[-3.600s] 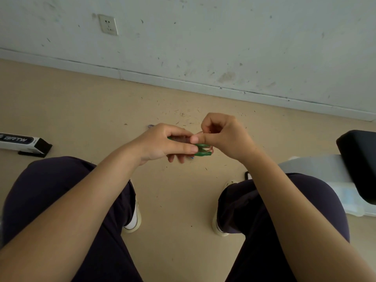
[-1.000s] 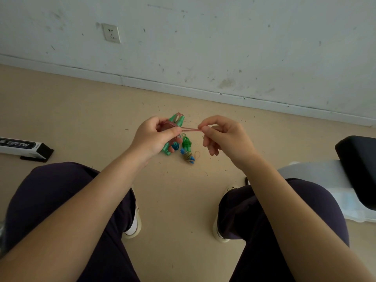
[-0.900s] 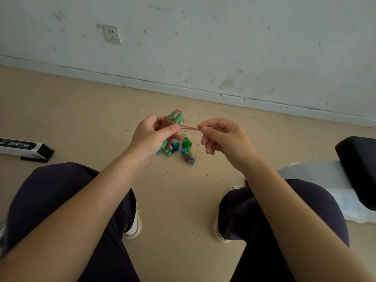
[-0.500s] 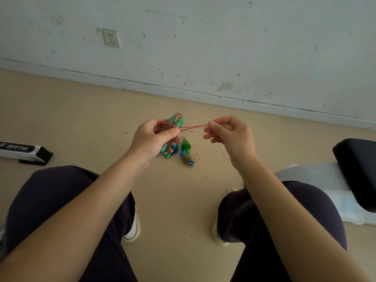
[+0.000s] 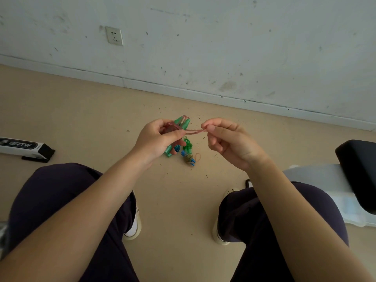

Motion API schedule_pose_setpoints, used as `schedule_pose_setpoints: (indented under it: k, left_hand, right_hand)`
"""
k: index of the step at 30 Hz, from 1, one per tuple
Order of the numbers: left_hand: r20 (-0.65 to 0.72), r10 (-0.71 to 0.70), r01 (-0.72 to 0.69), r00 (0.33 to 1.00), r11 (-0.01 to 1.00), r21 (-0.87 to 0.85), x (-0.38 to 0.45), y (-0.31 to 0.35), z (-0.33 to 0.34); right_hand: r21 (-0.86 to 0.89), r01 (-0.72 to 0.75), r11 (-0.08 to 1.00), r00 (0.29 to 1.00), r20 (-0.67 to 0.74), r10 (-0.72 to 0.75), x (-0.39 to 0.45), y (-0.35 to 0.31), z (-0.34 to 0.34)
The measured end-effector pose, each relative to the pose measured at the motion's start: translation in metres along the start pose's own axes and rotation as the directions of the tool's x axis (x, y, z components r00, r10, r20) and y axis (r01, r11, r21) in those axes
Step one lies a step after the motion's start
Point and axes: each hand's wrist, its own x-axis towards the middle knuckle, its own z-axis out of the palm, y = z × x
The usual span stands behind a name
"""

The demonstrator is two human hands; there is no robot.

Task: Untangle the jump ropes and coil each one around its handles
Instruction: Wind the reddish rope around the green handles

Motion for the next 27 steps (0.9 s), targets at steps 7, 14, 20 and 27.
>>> schedule_pose_setpoints:
  k: [7,14,20,27]
  left_hand:
    - [0.033,0.003,-0.004,0.999,1.000,0.019,0.000,-0.003,-0.001]
    - [0.065,0.005,-0.007,0.998,1.000,0.026,-0.002,-0.003,0.003]
    - [0.100,0.014,-0.016,0.995,1.000,0.017,-0.003,-0.003,0.005]
    - [0.146,0.041,-0.040,0.988,0.999,-0.009,-0.006,-0.004,0.011]
  right_hand:
    - [0.036,0.069,0.997,0.994,-0.086,-0.066,0.001,0.000,0.001]
    - [-0.220,0.142,0.965,0.959,-0.211,-0.189,0.004,0.008,0.001]
    - [-0.109,0.125,0.986,0.987,-0.083,-0.135,0.006,0.011,0.012]
    - [-0.351,0.006,0.936,0.935,-0.331,-0.130,0.008,0.014,0.020]
